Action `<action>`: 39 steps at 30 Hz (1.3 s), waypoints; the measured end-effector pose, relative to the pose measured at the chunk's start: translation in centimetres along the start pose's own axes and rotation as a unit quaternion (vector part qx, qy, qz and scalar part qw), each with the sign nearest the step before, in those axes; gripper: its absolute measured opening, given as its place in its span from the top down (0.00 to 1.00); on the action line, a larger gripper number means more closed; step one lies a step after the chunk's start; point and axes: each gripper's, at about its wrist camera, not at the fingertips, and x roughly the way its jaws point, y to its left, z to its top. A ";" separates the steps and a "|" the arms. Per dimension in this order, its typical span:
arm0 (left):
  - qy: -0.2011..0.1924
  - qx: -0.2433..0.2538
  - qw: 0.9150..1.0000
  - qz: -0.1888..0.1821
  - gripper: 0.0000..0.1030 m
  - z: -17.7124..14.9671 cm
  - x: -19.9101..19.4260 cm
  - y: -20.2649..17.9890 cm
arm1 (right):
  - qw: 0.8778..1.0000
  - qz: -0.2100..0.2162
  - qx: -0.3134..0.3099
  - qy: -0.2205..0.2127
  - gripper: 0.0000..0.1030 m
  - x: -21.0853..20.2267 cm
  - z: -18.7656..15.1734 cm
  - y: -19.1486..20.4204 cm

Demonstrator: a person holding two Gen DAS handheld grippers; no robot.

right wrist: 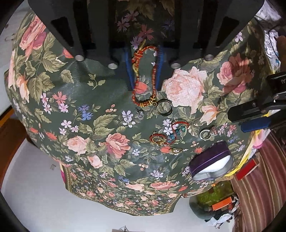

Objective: Organize jewelry

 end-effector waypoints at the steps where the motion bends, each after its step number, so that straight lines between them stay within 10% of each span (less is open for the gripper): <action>1: 0.000 0.001 1.000 -0.005 0.42 0.2 0.1 0.0 | 1.000 0.003 0.004 0.000 0.89 0.1 0.1 -0.1; 20: 0.007 0.034 0.999 0.032 0.87 1.8 4.2 -1.1 | 0.995 0.043 0.086 -0.036 0.95 -1.1 1.8 -2.7; 29: -0.008 0.022 0.999 0.025 0.88 1.9 2.8 -0.8 | 0.997 0.035 0.066 -0.024 0.95 -1.3 2.1 -2.4; 35: -0.018 0.019 0.999 0.024 0.88 1.7 1.5 -0.6 | 1.000 0.010 0.010 -0.003 0.67 -0.2 3.1 -1.7; 39: -0.025 0.015 0.999 0.024 0.88 1.7 0.8 -0.4 | 1.000 0.002 -0.016 0.007 0.67 1.0 3.5 -1.7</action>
